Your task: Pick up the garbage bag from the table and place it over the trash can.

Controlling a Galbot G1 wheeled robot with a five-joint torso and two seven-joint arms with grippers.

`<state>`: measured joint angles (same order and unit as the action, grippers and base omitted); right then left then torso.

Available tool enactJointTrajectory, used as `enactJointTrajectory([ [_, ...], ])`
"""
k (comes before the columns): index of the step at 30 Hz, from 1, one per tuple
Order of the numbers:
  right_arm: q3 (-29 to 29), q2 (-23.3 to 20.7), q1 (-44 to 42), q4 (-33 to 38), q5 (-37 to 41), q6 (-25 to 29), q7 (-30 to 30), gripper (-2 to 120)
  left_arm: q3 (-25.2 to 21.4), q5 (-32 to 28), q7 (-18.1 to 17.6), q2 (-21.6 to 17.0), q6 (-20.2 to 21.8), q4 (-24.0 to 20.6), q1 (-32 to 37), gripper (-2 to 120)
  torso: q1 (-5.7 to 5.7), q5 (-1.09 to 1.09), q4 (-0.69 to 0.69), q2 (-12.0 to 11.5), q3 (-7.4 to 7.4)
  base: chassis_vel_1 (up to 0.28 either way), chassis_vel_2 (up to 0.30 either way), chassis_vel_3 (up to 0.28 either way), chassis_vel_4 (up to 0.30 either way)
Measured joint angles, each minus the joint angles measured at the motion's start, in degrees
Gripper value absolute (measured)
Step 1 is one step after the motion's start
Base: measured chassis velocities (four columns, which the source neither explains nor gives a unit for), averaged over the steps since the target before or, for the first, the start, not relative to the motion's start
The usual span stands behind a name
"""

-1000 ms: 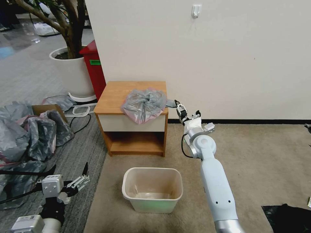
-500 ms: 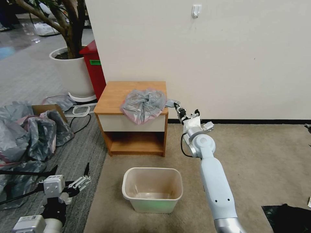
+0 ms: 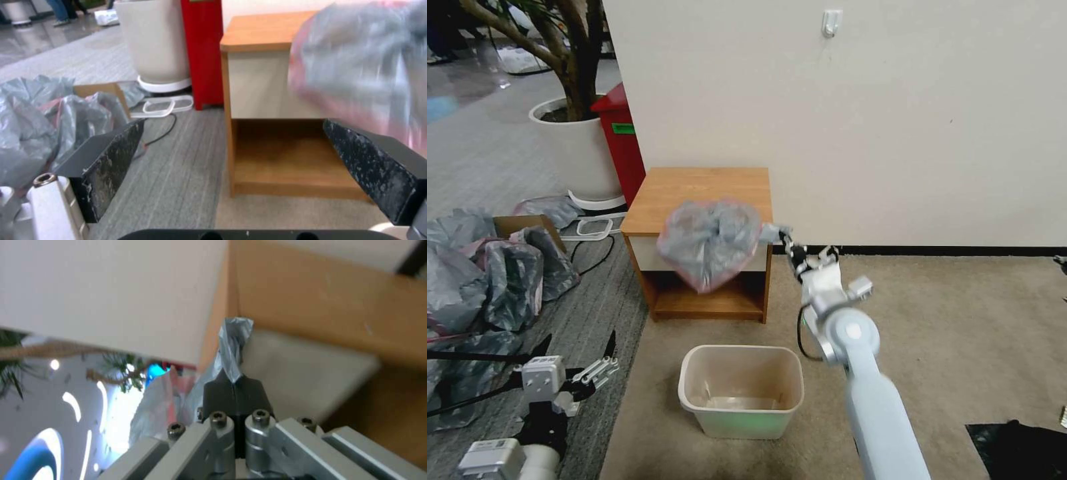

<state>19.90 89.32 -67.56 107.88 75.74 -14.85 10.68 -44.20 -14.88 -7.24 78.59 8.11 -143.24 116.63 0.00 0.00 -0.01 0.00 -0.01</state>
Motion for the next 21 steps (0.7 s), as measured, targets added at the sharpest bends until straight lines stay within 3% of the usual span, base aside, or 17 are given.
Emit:
enactJointTrajectory([
  [5, -3.25, -1.54, -10.86, 7.22, -1.70, -0.64, 0.17, 0, 0.50, -0.05, 0.10, -0.31, 0.00, 0.00, -0.92, 100, 0.00, 0.00, 0.01, 0.00, 0.00, 0.000, 0.000, 0.000, 0.000],
  [8, -6.18, -2.60, -19.23, 11.64, -6.66, -0.90, 0.21, 0, 0.53, -0.24, 0.13, -0.61, 0.00, 0.00, -1.29, 100, 0.00, -0.02, 0.01, 0.00, 0.00, 0.000, 0.000, 0.000, 0.000],
  [13, -7.65, -4.60, -25.35, 13.39, -15.89, 0.11, 0.63, 0, 0.47, -0.52, 0.13, -0.91, 0.00, 0.00, -1.99, 100, 0.00, 0.00, 0.01, 0.00, 0.00, 0.000, 0.000, 0.000, 0.000],
  [21, -7.19, -6.03, -29.15, 15.16, -18.93, 0.03, 3.58, 0, 0.65, -0.74, 0.13, -0.98, -0.09, 0.00, -3.46, 100, 0.00, 0.00, 0.01, 0.00, 0.00, 0.000, 0.000, 0.000, 0.000],
])
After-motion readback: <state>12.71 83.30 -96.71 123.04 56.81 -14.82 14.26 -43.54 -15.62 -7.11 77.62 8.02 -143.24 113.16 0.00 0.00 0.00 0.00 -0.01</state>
